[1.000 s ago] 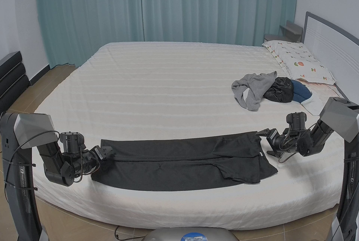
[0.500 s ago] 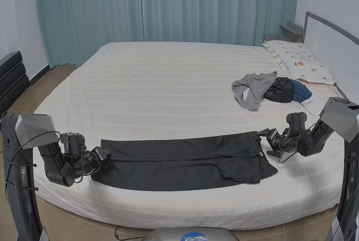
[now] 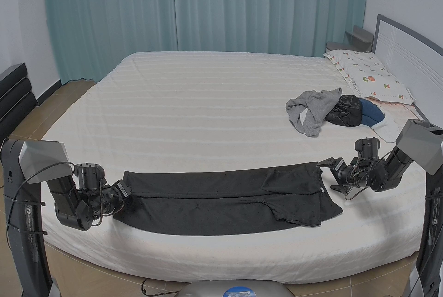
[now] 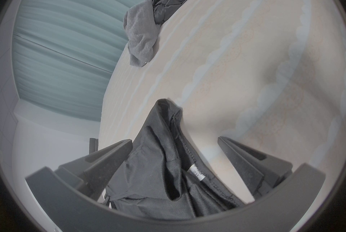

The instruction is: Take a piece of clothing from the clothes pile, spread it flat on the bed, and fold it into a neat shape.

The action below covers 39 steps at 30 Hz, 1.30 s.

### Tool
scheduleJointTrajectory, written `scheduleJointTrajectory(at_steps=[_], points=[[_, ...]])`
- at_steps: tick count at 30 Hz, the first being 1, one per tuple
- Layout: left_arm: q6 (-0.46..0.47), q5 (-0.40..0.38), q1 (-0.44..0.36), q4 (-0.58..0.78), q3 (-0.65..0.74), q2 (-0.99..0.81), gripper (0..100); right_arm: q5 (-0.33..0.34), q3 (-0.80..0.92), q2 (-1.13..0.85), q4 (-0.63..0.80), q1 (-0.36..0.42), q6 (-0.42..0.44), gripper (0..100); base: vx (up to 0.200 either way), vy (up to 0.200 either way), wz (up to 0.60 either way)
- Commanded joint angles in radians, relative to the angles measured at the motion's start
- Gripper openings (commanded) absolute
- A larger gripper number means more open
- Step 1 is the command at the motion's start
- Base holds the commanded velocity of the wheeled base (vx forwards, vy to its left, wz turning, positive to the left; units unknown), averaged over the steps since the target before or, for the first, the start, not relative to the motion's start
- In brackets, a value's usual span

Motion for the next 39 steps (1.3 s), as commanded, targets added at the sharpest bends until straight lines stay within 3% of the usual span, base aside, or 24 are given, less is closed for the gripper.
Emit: scheduleJointTrajectory(at_steps=[1,23,34,39], points=[[-0.006,0.002,0.000,-0.001,0.002,0.000,0,0.000,0.001,-0.004,-0.002,-0.008,0.000,100,0.000,0.000,0.00],[-0.034,0.005,-0.006,-0.006,-0.033,-0.010,0,0.002,0.032,-0.023,-0.003,-0.005,0.003,100,-0.027,0.000,0.00],[-0.063,0.013,-0.029,0.004,-0.029,-0.058,0,0.002,0.037,-0.024,-0.003,-0.005,0.010,100,0.000,-0.200,0.00],[-0.060,0.054,-0.055,0.010,-0.046,-0.067,0,0.000,0.037,-0.027,-0.003,-0.004,0.034,100,0.000,-0.200,0.00]])
